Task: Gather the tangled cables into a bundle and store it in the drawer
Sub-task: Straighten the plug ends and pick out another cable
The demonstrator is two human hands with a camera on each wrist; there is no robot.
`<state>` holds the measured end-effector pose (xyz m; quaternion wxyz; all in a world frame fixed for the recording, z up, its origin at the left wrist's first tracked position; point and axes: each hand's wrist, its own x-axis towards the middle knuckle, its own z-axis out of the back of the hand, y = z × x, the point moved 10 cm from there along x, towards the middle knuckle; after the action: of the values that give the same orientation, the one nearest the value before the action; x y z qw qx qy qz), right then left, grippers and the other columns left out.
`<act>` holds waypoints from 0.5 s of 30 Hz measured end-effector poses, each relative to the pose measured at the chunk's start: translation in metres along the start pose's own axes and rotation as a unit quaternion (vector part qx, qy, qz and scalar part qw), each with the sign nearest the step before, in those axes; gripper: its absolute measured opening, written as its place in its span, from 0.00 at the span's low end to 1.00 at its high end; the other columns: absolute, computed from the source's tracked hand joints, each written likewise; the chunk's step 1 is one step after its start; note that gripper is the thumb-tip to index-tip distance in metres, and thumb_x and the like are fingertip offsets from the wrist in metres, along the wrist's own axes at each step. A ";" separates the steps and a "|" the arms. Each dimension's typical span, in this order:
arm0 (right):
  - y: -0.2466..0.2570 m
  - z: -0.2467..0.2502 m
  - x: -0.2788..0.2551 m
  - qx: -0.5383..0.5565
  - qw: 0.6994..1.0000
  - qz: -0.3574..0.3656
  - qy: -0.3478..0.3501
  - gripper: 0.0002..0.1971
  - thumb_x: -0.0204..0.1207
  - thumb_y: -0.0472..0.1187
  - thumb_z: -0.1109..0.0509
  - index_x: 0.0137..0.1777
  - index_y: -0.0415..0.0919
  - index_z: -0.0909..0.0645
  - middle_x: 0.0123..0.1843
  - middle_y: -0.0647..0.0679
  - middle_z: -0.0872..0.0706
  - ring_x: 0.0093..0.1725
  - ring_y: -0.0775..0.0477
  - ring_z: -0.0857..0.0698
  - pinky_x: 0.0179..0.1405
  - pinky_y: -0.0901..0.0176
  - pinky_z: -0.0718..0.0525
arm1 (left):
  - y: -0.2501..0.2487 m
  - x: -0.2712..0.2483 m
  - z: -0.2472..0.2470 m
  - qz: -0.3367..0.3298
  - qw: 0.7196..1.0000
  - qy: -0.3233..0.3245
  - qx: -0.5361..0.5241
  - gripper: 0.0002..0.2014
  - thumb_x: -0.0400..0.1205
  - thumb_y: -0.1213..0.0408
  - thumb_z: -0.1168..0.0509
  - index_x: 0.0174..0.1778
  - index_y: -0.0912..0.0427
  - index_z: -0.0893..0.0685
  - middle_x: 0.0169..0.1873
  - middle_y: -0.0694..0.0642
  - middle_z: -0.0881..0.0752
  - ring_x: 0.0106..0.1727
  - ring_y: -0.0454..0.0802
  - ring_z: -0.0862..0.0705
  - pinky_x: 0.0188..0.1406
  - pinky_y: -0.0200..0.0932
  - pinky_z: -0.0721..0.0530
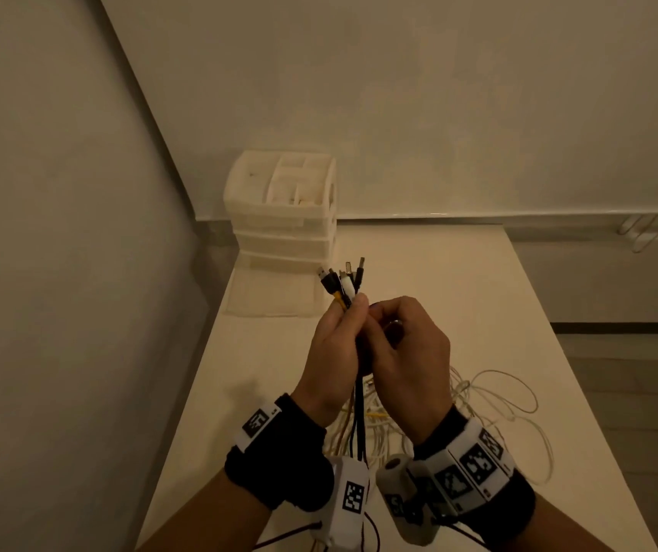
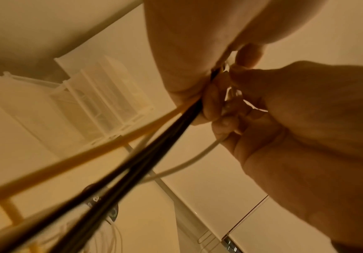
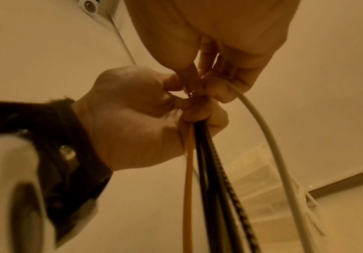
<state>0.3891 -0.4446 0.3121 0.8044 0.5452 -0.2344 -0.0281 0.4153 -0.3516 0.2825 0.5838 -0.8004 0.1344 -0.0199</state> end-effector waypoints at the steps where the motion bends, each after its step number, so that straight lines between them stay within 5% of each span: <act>1: 0.000 -0.001 0.000 0.004 1.000 -0.002 0.005 0.05 0.79 0.43 0.29 0.42 0.45 0.21 0.39 0.52 0.15 0.34 0.53 0.15 0.31 0.47 0.15 | -0.001 0.000 0.000 -0.005 1.000 -0.004 0.010 0.15 0.89 0.58 0.47 0.49 0.62 0.19 0.45 0.57 0.09 0.51 0.50 0.09 0.46 0.41 0.13; 5: -0.002 -0.004 -0.001 0.031 0.999 -0.011 0.031 0.09 0.78 0.44 0.29 0.43 0.48 0.27 0.39 0.51 0.15 0.34 0.46 0.14 0.30 0.42 0.16 | -0.008 -0.003 0.001 -0.047 0.996 -0.026 0.071 0.16 0.90 0.61 0.50 0.39 0.59 0.23 0.27 0.45 0.15 0.36 0.41 0.13 0.37 0.36 0.16; 10: -0.021 -0.020 -0.018 0.099 0.981 -0.057 0.159 0.12 0.79 0.39 0.30 0.49 0.47 0.33 0.38 0.47 0.18 0.27 0.46 0.17 0.27 0.39 0.17 | -0.026 0.002 0.029 -0.092 0.987 -0.092 0.097 0.18 0.90 0.55 0.51 0.37 0.58 0.27 0.30 0.53 0.23 0.26 0.46 0.30 0.25 0.41 0.30; 15: -0.043 -0.031 -0.028 0.061 0.969 -0.007 0.239 0.04 0.83 0.42 0.38 0.48 0.45 0.22 0.36 0.46 0.14 0.29 0.49 0.16 0.32 0.47 0.15 | -0.056 0.000 0.038 -0.147 0.987 -0.063 0.030 0.19 0.90 0.53 0.54 0.36 0.57 0.29 0.24 0.51 0.29 0.27 0.53 0.22 0.41 0.57 0.13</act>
<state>0.3862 -0.4271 0.2551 0.8019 0.5860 -0.0321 0.1118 0.4335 -0.3003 0.3229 0.6054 -0.7934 -0.0227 -0.0591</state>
